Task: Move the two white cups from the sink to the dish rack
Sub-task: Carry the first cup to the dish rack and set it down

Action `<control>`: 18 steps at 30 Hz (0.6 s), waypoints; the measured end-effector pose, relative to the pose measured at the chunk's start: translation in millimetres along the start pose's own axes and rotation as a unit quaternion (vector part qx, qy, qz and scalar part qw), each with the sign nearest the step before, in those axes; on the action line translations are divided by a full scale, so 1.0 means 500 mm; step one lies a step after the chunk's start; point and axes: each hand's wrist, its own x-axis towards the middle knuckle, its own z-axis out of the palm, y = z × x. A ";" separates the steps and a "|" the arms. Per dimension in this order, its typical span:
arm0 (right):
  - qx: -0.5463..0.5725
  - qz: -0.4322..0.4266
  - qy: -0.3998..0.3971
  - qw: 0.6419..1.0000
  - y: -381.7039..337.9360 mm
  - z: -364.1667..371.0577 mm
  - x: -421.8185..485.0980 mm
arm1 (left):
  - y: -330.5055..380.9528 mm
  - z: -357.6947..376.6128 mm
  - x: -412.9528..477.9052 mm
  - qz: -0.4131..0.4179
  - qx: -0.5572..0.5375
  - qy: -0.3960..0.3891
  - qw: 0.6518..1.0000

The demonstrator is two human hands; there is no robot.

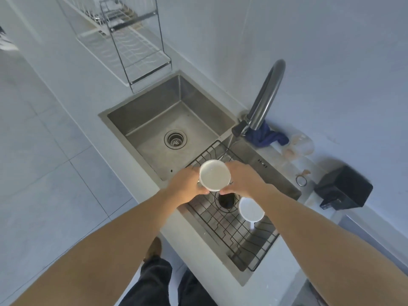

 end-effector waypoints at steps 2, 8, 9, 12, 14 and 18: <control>-0.008 -0.021 0.000 1.000 -0.039 -0.035 0.019 | -0.009 -0.042 -0.014 -0.008 -0.017 0.026 0.999; -0.005 -0.068 0.021 0.997 -0.186 -0.108 0.096 | -0.083 -0.190 -0.051 -0.026 -0.024 0.091 0.995; -0.009 -0.072 0.023 0.997 -0.213 -0.116 0.112 | -0.102 -0.216 -0.056 -0.027 -0.020 0.097 0.995; -0.009 -0.072 0.025 0.997 -0.305 -0.140 0.164 | -0.168 -0.298 -0.072 -0.024 -0.021 0.101 0.994; -0.006 -0.082 0.038 0.996 -0.369 -0.153 0.202 | -0.219 -0.355 -0.079 -0.021 -0.034 0.102 0.994; 0.008 -0.096 0.046 0.994 -0.507 -0.169 0.279 | -0.337 -0.462 -0.089 -0.012 -0.044 0.114 0.992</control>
